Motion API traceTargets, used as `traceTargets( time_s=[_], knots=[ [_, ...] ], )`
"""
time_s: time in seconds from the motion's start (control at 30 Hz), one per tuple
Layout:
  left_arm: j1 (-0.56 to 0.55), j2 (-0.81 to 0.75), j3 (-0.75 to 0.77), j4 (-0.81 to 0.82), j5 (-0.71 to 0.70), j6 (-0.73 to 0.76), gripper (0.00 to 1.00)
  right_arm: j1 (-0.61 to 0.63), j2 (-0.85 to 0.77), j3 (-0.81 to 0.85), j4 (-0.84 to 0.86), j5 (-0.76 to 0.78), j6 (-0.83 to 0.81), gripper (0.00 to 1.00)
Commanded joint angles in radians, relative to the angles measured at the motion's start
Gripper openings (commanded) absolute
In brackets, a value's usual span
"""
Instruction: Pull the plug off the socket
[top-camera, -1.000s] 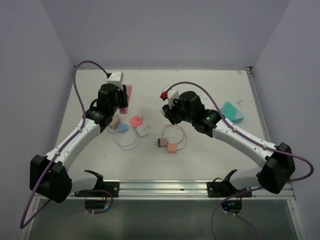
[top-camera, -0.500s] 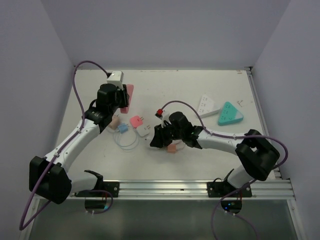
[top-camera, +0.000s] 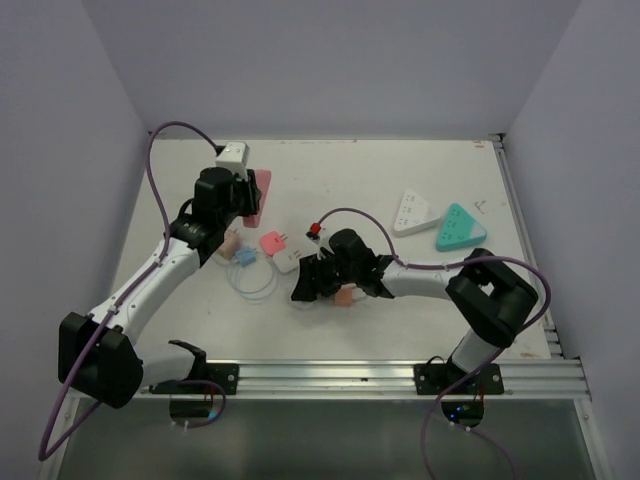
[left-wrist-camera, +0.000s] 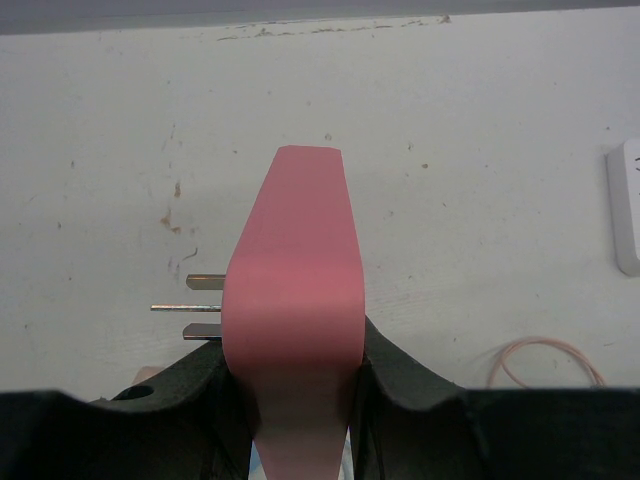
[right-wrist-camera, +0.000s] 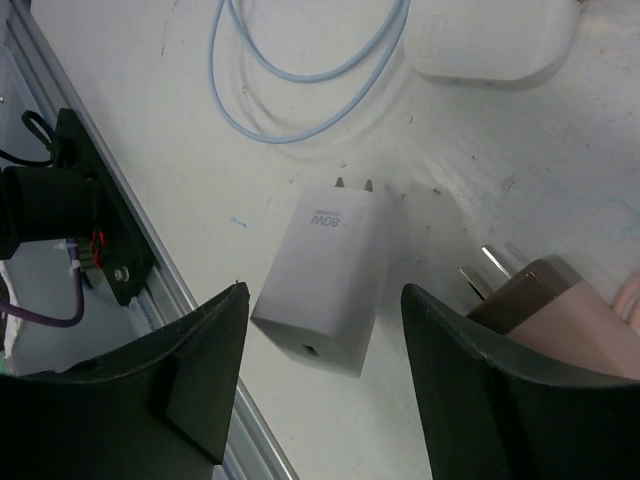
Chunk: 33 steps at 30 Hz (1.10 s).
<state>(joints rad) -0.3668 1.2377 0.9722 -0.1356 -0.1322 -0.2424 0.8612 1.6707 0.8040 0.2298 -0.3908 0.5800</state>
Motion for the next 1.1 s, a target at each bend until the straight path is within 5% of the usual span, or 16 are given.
traceTargets(
  time_s=[0.0,0.13,0.37,0.6,0.83,1.07],
  knots=[
    [0.002,-0.029,0.014,0.091,0.025,0.006,0.00,-0.001,-0.040,0.040,-0.036,0.053,-0.014,0.68],
    [0.002,-0.018,0.017,0.094,0.046,0.003,0.00,-0.001,-0.063,0.054,-0.095,0.090,-0.032,0.78],
    [0.002,0.006,0.017,0.102,0.088,-0.001,0.00,-0.001,-0.204,0.064,-0.266,0.318,-0.103,0.80],
    [0.002,0.077,0.023,0.166,0.345,-0.040,0.00,0.001,-0.484,0.049,-0.349,0.495,-0.178,0.81],
    [-0.015,0.332,0.106,0.258,0.566,-0.182,0.01,-0.001,-0.741,-0.057,-0.372,0.671,-0.197,0.85],
    [-0.083,0.661,0.399,0.291,0.709,-0.221,0.04,0.001,-0.925,-0.131,-0.457,0.742,-0.189,0.89]
  ],
)
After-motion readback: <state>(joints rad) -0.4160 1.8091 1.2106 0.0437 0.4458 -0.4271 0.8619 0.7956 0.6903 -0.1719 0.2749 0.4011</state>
